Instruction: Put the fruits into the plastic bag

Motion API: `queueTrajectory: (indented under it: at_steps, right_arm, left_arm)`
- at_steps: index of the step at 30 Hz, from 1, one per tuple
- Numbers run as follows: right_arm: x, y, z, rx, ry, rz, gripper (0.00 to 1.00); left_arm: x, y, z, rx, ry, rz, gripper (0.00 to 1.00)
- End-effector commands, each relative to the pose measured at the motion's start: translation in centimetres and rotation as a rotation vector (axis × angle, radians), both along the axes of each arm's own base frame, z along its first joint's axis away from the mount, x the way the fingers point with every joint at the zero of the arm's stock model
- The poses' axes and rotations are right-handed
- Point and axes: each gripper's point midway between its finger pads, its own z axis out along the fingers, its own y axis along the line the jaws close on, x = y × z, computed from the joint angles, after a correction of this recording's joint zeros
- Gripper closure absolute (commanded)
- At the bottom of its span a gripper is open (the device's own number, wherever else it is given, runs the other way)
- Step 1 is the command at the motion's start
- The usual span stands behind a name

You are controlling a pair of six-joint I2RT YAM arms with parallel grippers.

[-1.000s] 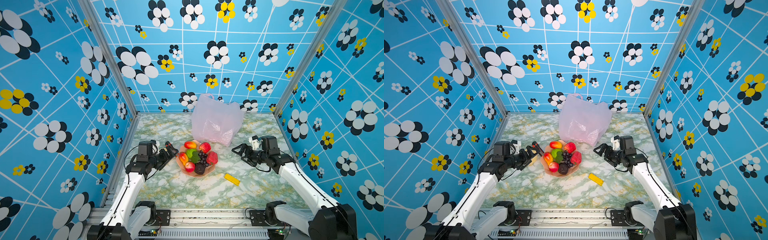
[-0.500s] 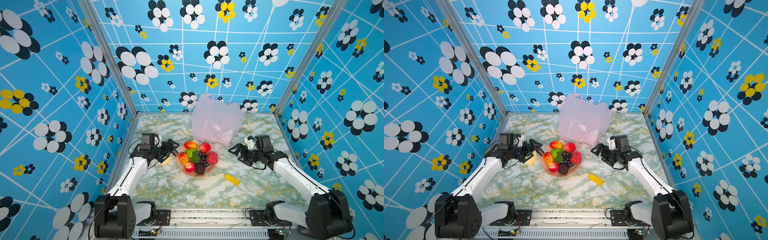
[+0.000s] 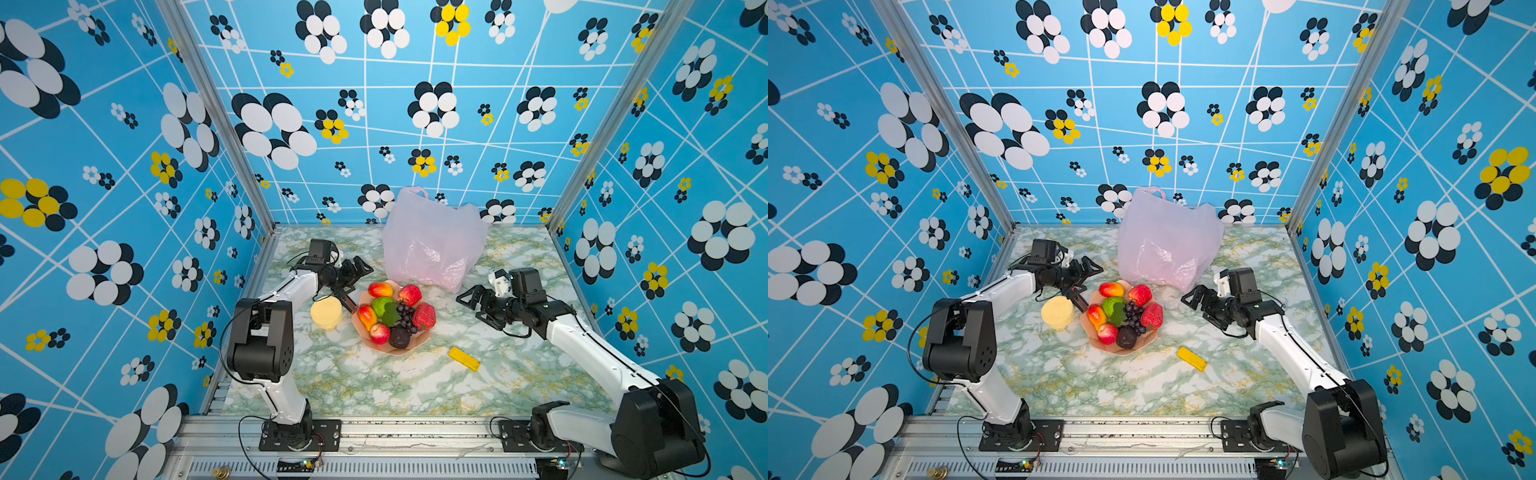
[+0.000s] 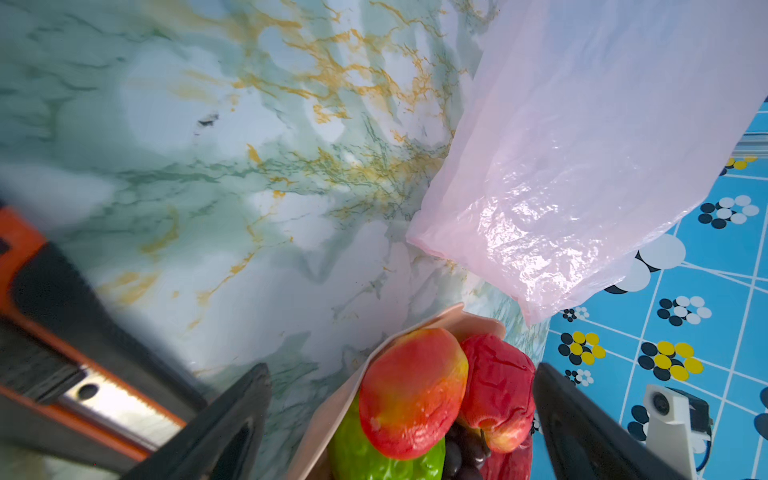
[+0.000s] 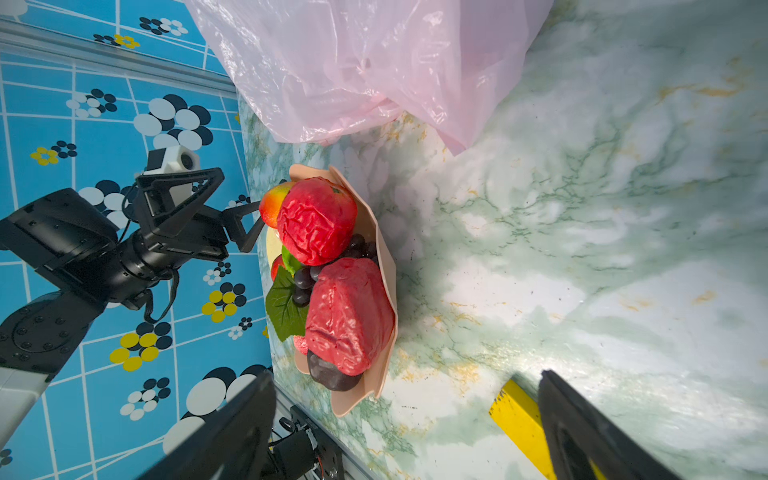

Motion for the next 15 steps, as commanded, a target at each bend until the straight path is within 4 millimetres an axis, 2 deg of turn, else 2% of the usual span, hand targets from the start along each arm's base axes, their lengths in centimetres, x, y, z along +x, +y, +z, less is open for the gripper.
queueTrajectory:
  at_steps: [1, 5, 15]
  right_arm:
    - [-0.2, -0.4, 0.8, -0.038, -0.036, 0.004, 0.01]
    - [-0.3, -0.5, 0.9, -0.041, -0.038, 0.005, 0.01]
    - [-0.4, -0.4, 0.2, -0.031, -0.025, -0.006, 0.01]
  left_arm:
    - [1.0, -1.1, 0.2, -0.013, -0.032, -0.03, 0.01]
    - [1.2, -2.1, -0.4, -0.023, -0.023, -0.044, 0.01]
    - [0.3, -4.6, -0.4, -0.027, -0.023, -0.093, 0.01]
